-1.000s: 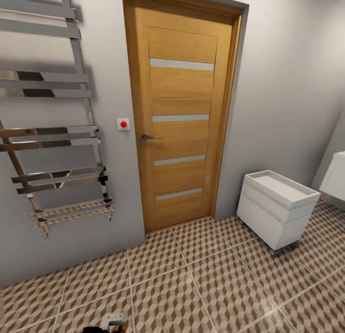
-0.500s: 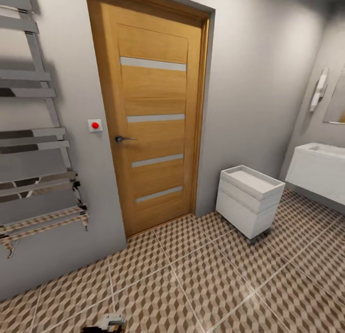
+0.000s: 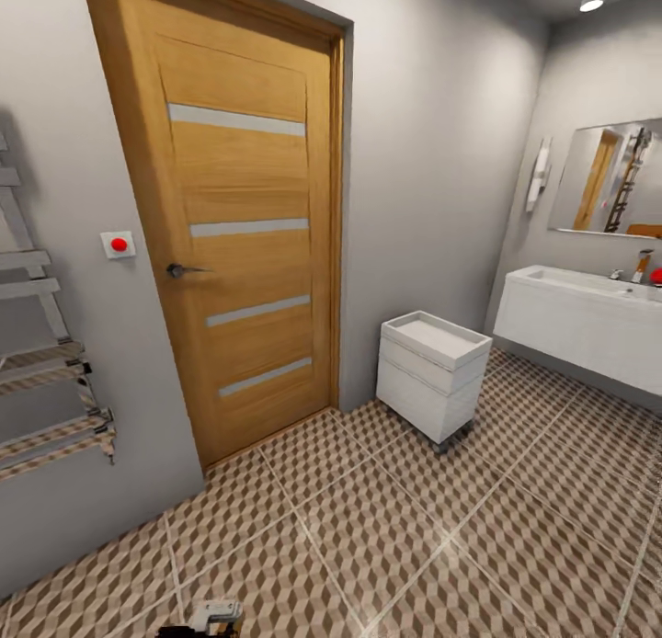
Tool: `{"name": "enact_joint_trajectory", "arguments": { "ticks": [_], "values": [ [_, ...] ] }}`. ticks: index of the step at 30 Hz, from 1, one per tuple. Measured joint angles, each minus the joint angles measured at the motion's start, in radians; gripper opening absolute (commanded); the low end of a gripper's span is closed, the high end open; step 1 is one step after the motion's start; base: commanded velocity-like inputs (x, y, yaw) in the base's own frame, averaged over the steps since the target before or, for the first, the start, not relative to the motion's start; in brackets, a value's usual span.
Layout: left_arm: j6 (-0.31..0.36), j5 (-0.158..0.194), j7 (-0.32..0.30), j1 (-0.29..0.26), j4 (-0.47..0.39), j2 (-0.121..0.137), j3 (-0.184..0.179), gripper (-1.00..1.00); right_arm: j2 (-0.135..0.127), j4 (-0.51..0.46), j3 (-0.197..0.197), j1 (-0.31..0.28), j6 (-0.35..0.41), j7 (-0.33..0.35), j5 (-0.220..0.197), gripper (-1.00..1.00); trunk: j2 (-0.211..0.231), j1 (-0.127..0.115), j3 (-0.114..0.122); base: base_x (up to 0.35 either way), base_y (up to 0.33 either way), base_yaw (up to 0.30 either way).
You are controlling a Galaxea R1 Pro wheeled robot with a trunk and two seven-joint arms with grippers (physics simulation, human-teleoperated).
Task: Take the four mousetraps from the cabinet in the bathroom and place them on the bathroom floor. Make sure all four end up on the same floor surface, and ensure that at least two of them are either under or directly next to the same bathroom sink.
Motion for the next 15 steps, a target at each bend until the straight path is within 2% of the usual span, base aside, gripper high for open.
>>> {"name": "enact_joint_trajectory", "arguments": {
  "ticks": [3,10,13,15],
  "values": [
    [-0.001,-0.014,0.0,0.0,-0.001,-0.001,-0.001,-1.0,0.0,0.0,0.0,0.0,0.001,-0.001,0.0,-1.0,0.0,0.0,0.0,0.232,0.0,-0.3],
    [-0.001,-0.102,0.0,0.0,-0.001,-0.012,-0.002,-1.0,0.0,0.0,0.0,0.0,0.001,-0.001,0.0,-1.0,0.0,0.0,0.0,0.305,0.0,-0.3],
    [-0.001,-0.12,0.0,0.0,-0.001,-0.015,-0.002,-1.0,0.0,0.0,0.0,0.0,0.0,-0.002,0.0,-1.0,0.0,0.0,0.0,0.318,0.0,-0.285],
    [-0.001,-0.127,0.0,0.0,-0.001,-0.017,-0.002,-1.0,0.0,0.0,0.0,0.0,-0.001,-0.002,0.0,-1.0,0.0,0.0,0.0,0.321,0.0,-0.108]
  ]
}}
